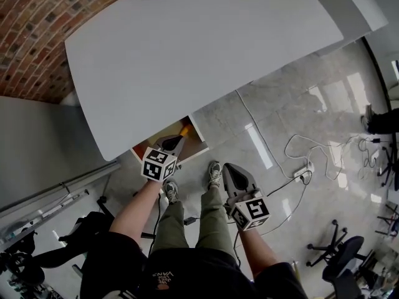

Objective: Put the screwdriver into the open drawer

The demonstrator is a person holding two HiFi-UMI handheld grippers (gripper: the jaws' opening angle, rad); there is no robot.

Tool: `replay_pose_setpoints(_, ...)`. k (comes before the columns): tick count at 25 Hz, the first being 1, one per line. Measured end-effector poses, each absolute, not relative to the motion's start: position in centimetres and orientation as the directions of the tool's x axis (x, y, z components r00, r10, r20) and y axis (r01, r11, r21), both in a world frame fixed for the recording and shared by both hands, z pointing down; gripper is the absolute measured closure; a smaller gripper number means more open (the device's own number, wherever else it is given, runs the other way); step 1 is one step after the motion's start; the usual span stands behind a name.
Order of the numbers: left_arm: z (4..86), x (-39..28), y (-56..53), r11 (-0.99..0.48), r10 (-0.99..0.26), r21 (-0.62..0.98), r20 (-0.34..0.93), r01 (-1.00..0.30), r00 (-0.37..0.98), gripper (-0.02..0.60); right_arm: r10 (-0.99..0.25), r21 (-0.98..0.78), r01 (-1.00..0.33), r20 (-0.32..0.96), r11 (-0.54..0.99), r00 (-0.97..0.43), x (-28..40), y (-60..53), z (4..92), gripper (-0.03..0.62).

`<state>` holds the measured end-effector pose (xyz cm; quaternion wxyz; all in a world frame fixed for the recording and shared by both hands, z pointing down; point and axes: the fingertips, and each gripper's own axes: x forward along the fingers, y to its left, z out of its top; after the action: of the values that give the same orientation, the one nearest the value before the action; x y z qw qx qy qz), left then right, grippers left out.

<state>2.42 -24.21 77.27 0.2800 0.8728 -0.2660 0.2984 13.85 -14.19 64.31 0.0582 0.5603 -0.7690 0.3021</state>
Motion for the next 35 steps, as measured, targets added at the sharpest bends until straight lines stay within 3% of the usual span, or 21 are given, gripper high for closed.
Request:
replay_pose_setpoints(22, 56.4, -3.5, -19.1, -0.765, -0.445, 0.307, 0.384, -0.566, 0.809, 0.574, -0.893, -0.311, -0.934, 0.347, 0.177, -0.285, 9.7, -11.5, 53.8, 0.599)
replay_pose_setpoints(35, 46.3, -6.7, -15.5, -0.830, -0.460, 0.225, 0.243, -0.511, 0.854, 0.574, -0.920, -0.263, -0.945, 0.285, 0.194, -0.268, 6.0, -9.0, 48.2, 0.599)
